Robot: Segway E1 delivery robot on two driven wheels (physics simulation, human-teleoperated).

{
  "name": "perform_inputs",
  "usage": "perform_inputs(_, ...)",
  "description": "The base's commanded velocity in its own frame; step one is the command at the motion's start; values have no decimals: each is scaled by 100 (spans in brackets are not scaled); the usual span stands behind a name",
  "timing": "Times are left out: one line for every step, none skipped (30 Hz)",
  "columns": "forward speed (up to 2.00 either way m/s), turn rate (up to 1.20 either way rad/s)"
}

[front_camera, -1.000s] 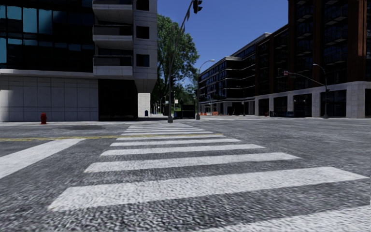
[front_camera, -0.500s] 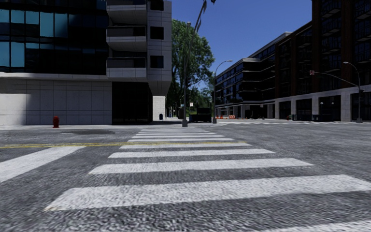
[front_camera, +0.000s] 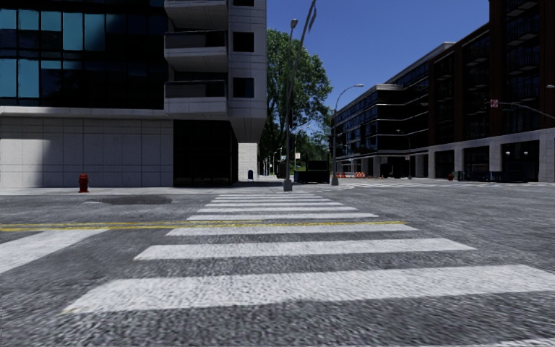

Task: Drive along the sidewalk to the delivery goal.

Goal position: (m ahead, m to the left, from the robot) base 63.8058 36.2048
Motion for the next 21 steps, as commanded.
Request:
perform_inputs(200,0)
perform_inputs(200,0)
perform_inputs(200,0)
perform_inputs(200,0)
perform_inputs(200,0)
perform_inputs(200,0)
perform_inputs(200,0)
perform_inputs(200,0)
perform_inputs(200,0)
perform_inputs(200,0)
perform_inputs(200,0)
perform_inputs(200,0)
perform_inputs(200,0)
perform_inputs(200,0)
perform_inputs(200,0)
perform_inputs(200,0)
perform_inputs(200,0)
perform_inputs(200,0)
perform_inputs(200,0)
perform_inputs(200,0)
perform_inputs(200,0)
